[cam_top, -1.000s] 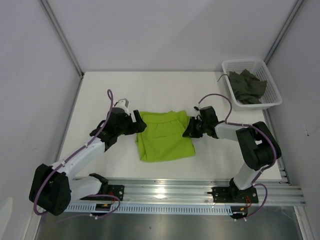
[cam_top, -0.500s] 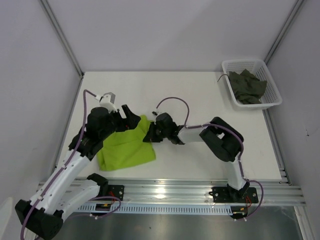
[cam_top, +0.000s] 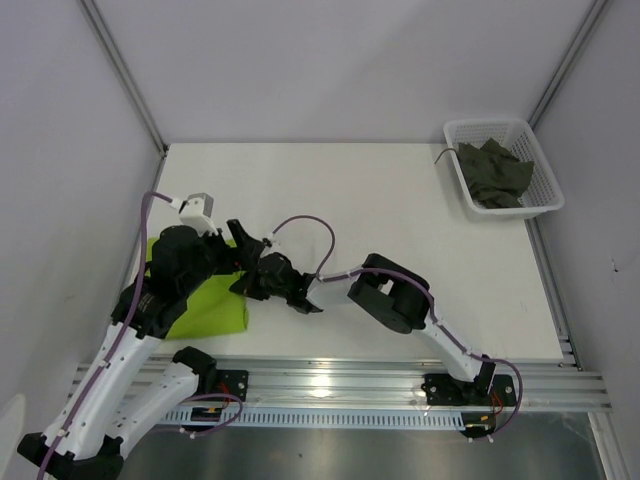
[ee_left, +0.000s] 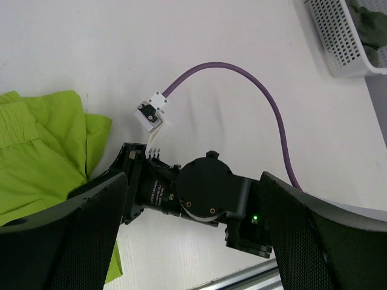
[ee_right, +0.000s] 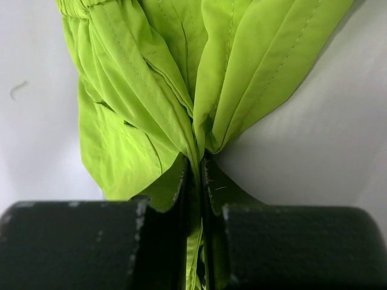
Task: Fold and stack the shorts
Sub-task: Neatly place the folded shorts to the corner
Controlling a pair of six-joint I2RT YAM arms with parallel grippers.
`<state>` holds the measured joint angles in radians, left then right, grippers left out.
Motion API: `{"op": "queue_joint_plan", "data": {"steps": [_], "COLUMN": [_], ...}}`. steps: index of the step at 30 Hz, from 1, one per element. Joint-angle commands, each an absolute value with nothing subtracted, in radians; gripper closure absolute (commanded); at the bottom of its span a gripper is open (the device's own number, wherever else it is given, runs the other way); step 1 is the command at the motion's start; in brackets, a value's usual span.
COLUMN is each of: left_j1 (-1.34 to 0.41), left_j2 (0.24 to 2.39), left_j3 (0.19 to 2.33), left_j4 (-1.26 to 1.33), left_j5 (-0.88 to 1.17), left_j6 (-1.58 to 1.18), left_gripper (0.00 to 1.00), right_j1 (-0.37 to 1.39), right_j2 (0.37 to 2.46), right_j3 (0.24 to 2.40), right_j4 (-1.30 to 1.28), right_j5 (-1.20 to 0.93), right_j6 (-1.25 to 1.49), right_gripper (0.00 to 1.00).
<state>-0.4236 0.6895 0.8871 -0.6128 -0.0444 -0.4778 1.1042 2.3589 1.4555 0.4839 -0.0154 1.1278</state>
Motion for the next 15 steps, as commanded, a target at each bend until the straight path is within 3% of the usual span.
{"op": "queue_joint_plan", "data": {"steps": [1,2,4,5,6,8,15], "left_j1": [-0.426,-0.428,-0.428,-0.428,-0.428,-0.428,-0.428], "left_j2": [0.686,0.687,0.686,0.686,0.686,0.687,0.647], "left_j3": [0.927,0.928,0.93,0.93,0.931,0.937,0.936], "left_j4": [-0.64,-0.64,-0.64,-0.643,-0.643,-0.653,-0.675], "left_j5": [-0.051,-0.049,-0.046,-0.045,-0.044,-0.046,-0.094], "left_j6": [-0.443,-0.442,-0.437,-0.434,-0.428,-0.417,-0.388], "left_gripper": [0.08,0.09,0.09,0.09,0.09,0.08,0.08], "right_j1": [1.137,1.141,1.14,1.137,1.137,1.129,1.057], "right_j2": [2.411,2.417,2.427,2.422,2.401,2.363,2.119], "right_j3": [1.491,1.503,1.52,1.517,1.491,1.454,1.345], "right_j4": [0.479,0.473,0.468,0.469,0.479,0.479,0.378], "right_j5": [0.104,0.098,0.088,0.086,0.087,0.109,0.069], "right_j6": [1.164,1.16,1.158,1.154,1.152,1.125,0.959], "right_gripper": [1.0,1.0,0.86,0.75,0.5,0.34,0.23]}}
